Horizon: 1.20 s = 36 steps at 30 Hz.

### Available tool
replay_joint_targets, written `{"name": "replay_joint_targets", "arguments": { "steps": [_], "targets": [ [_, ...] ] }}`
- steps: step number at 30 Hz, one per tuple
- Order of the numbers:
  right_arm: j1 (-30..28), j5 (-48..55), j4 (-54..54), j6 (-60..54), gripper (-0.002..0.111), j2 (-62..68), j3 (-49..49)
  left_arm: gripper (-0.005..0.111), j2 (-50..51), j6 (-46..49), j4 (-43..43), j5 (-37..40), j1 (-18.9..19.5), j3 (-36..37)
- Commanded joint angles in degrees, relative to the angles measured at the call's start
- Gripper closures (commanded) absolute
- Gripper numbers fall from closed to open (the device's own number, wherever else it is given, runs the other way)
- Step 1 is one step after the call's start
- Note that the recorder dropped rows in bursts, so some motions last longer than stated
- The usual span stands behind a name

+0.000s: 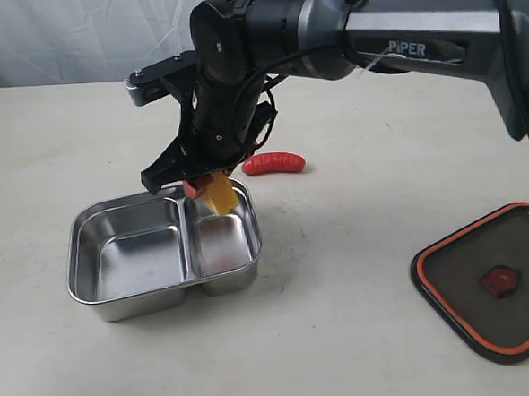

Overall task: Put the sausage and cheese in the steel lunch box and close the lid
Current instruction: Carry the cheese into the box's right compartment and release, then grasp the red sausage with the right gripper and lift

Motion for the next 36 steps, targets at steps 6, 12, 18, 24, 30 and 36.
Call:
{"name": "replay_joint_targets", "arguments": {
  "steps": [6, 12, 18, 24, 30, 36],
  "targets": [
    [-0.2, 0.25, 0.04, 0.14, 0.109, 4.36, -0.45, 0.107, -0.3, -0.12, 0.0, -0.76, -0.03, 0.12],
    [-0.2, 1.16, -1.23, 0.14, 0.1, 5.77, -0.45, 0.107, -0.3, -0.12, 0.0, -0.76, -0.03, 0.12],
    [-0.2, 5.83, -0.61, 0.27, 0.04, 5.77, -1.6, 0.107, -0.3, -0.12, 0.0, -0.76, -0.03, 0.12],
    [-0.89, 10.58, -3.18, -0.77, 0.042, 0.2, -4.33, 0.107, -0.3, -0.12, 0.0, -0.76, -0.03, 0.12],
    [-11.22, 4.61, -11.65, -3.11, 0.042, -1.67, -4.33, 0.107, -0.3, -0.12, 0.0, -0.76, -0.03, 0.12],
    [-15.55, 2.09, -11.52, -18.12, 0.042, 5.97, -4.33, 0.107, -0.3, -0.12, 0.0, -0.76, -0.03, 0.12]
  ]
}}
